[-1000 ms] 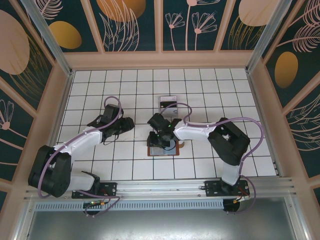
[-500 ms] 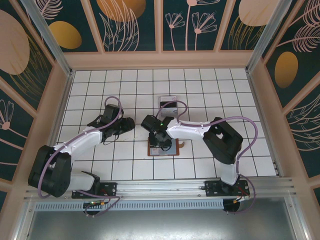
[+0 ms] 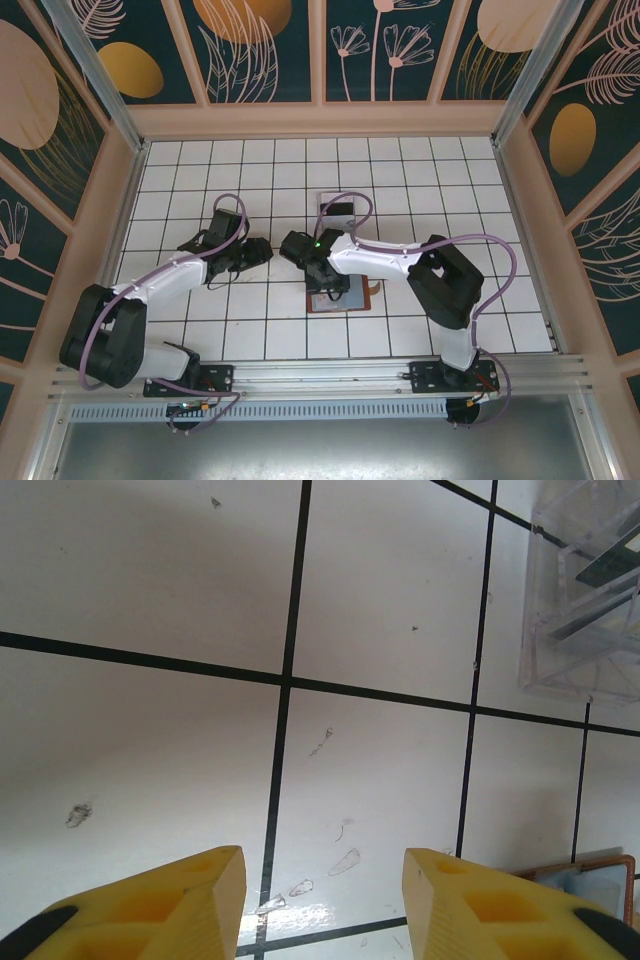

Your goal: Take the credit cards out of the card holder

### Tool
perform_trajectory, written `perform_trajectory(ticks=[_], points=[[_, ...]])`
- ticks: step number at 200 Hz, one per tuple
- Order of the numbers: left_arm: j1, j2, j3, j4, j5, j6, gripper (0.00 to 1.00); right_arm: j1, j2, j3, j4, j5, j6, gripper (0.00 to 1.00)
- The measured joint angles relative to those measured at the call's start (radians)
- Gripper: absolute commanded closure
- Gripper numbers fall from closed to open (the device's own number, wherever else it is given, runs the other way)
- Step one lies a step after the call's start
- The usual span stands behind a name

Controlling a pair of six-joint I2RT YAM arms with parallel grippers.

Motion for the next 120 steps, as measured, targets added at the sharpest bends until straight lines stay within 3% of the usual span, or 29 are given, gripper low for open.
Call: perform_trajectory(ticks=[84,120], points=[[-0.004,0.04,0.02,0.006,0.047,0.011,0.57,-0.01,-0.022,-0.061,-0.052,0.069,0.005,0.49],[-0.095,0.098,0.077,-0.003,0.046,0.018,0.58,-0.052,-0.085,-0.127,-0.06,0.087,0.006,0.49]])
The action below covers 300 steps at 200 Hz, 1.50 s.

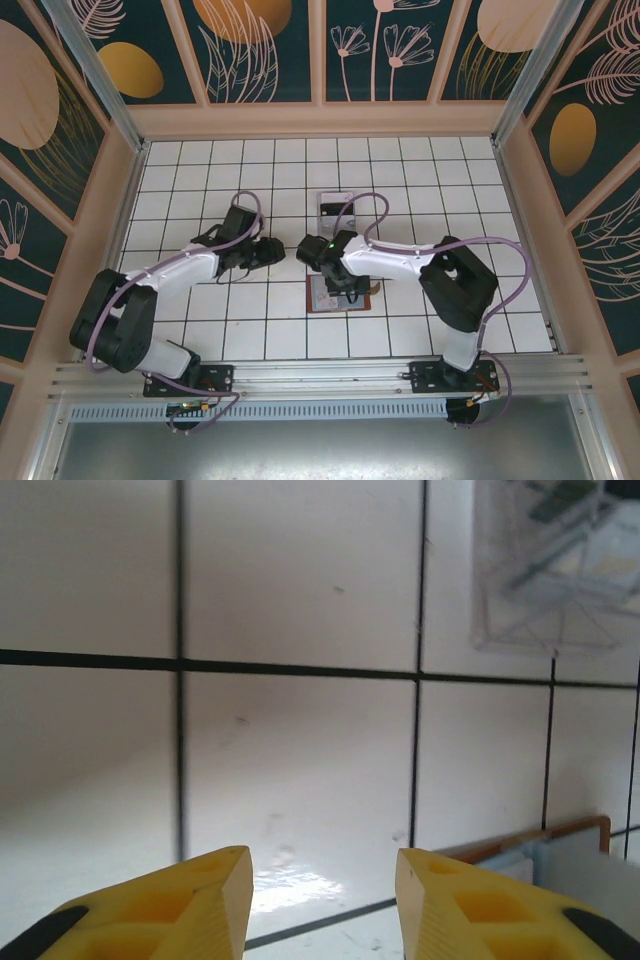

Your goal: Take the credit cards out of the card holder

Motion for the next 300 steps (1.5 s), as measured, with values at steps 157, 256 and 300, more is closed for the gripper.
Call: perform_trajectory(ticks=[157,256,300], points=[[-0.296,0.12,0.024,-0.011,0.005,-0.069,0.7,-0.153,-0.241,-0.28,0.497,-0.426,-0.047,0.91],[-0.332,0.164,0.058,-0.031,-0.01,-0.1,0.74,-0.175,-0.179,-0.32,0.6,-0.493,-0.072,0.9],[-0.341,0.191,0.09,-0.076,-0.05,-0.1,0.75,-0.182,-0.179,-0.329,0.6,-0.492,-0.084,0.88]])
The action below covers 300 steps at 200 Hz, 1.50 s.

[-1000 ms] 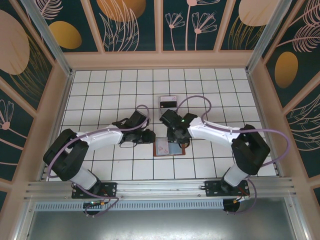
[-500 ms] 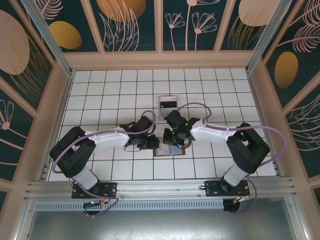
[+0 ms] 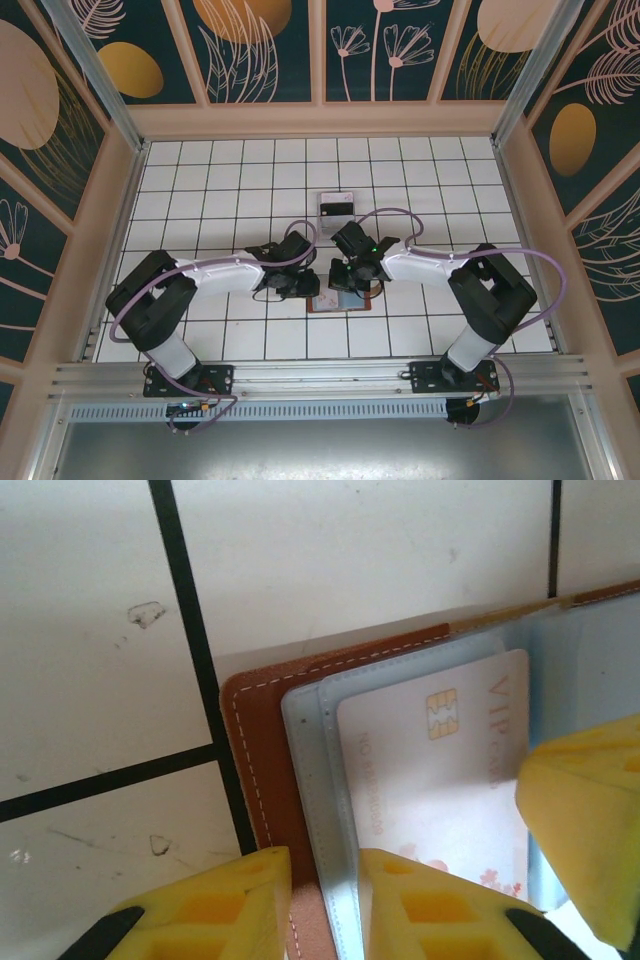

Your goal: Take the credit cards out of the card holder

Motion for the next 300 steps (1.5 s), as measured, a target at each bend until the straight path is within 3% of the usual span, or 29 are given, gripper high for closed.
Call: perform_trajectory(ticks=[80,160,234,300], points=[[-0.002,0.017,0.022,-0.027,-0.021,0.0,0.75,-0.008,0.0,-0.02,0.032,-0.023,-0.007,0.84],[-0.002,0.017,0.022,-0.029,-0.022,0.001,0.75,-0.008,0.0,-0.034,0.053,-0.032,-0.007,0.71],[-0.002,0.044,0.053,-0.05,-0.028,0.002,0.75,-0.008,-0.014,-0.026,0.022,-0.019,-0.007,0.71],[-0.005,0.052,0.062,-0.063,-0.033,0.002,0.75,-0.008,-0.027,-0.025,-0.003,-0.01,-0.007,0.79]])
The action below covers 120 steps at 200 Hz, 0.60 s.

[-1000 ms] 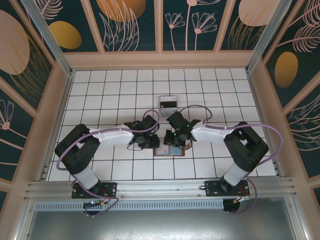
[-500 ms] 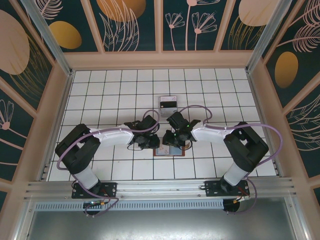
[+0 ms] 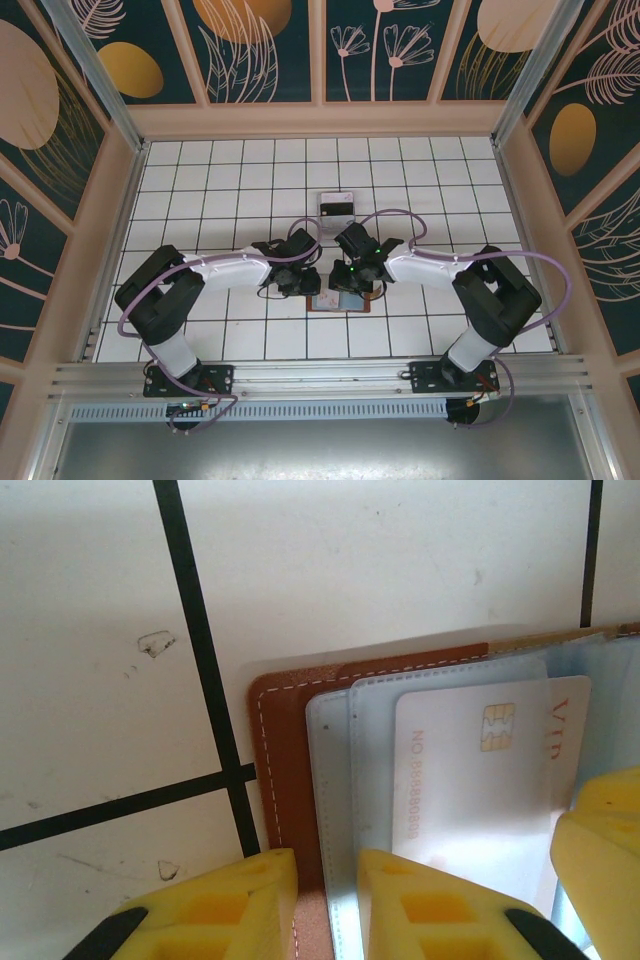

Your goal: Take the credit cards out of the card holder

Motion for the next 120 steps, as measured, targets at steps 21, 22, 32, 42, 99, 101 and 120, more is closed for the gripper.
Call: perform_trajectory(ticks=[21,22,32,42,99,101,120], points=[[0.0,0.003,0.004,-0.004,0.0,0.0,0.76,0.0,0.0,0.0,0.0,0.003,0.0,0.79],[0.0,0.003,0.004,-0.004,0.0,0.0,0.76,0.0,0.0,0.0,0.0,0.003,0.0,0.79],[-0.001,0.003,0.005,-0.005,0.0,0.0,0.76,0.0,0.0,0.0,0.0,0.007,0.0,0.79],[-0.001,0.005,0.007,-0.008,0.0,0.0,0.76,0.0,0.0,0.0,-0.001,0.01,0.0,0.78],[-0.003,0.014,0.021,-0.025,0.0,0.0,0.76,0.0,0.0,-0.002,-0.01,0.018,0.0,0.79],[-0.003,0.015,0.022,-0.026,0.0,0.0,0.76,0.0,0.0,-0.002,-0.01,0.018,0.0,0.79],[-0.005,0.016,0.024,-0.028,-0.002,0.0,0.77,0.0,0.0,-0.01,-0.002,0.018,0.0,0.8]])
